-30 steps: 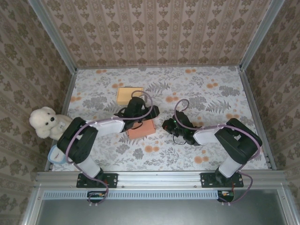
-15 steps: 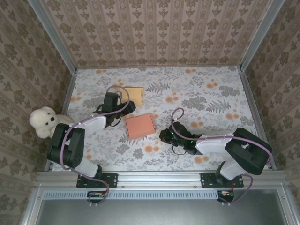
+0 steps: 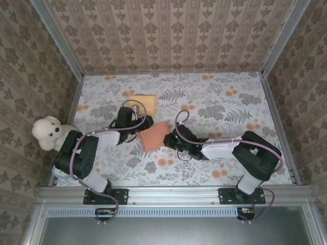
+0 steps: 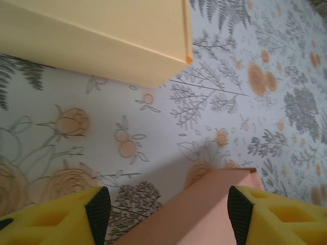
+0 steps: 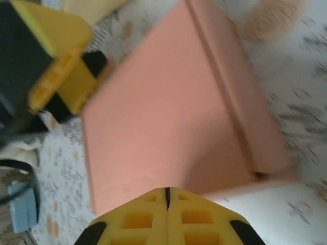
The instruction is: Fold the paper box
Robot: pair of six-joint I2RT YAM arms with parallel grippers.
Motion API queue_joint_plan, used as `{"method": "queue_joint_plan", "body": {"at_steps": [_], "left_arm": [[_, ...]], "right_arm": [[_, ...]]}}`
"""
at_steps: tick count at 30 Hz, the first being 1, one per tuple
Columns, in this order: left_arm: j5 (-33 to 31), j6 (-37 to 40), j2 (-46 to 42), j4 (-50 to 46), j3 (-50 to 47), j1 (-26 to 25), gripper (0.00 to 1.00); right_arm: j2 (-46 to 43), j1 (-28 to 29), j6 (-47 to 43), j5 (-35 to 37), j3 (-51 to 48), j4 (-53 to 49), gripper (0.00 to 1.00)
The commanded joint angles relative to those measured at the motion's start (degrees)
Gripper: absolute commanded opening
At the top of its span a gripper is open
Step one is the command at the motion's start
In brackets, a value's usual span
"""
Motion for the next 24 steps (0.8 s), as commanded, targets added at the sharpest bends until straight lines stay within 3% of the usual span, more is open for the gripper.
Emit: {"method": "queue_joint_plan", "body": {"at_steps": [1, 5, 9, 12, 17, 24], "left_arm": [[0.3, -4.5, 1.3, 2.7, -2.8, -3.8, 0.65], [-2.6, -8.5, 0.0, 5.1, -4.4, -7.8, 0.65], [-5.8, -11.8, -3.4, 6.8, -7.7, -9.2, 0.66], [-8.5, -9.8, -6.8, 3.2, -8.7, -9.3, 0.66], [-7.3, -7.9, -7.8, 2.0, -8.8, -10.2, 0.66], [-10.1, -7.7, -5.5, 1.4, -6.8, -17.3, 0.66]], "right_arm": [[2.0, -1.9, -2.6, -0.1, 3.7, -5.0, 0.0], [3.6, -5.0, -3.5, -2.2, 4.5, -4.6, 0.0], [-1.9, -7.5, -5.5, -2.4, 1.1, -7.1, 0.0], [-7.3, -7.2, -9.0, -1.2, -0.5, -13.7, 0.0], [-13.8, -6.0, -8.3, -1.6, -7.3, -14.6, 0.0], [-10.5, -3.5, -5.1, -7.6, -11.1, -9.0, 0.0]]}}
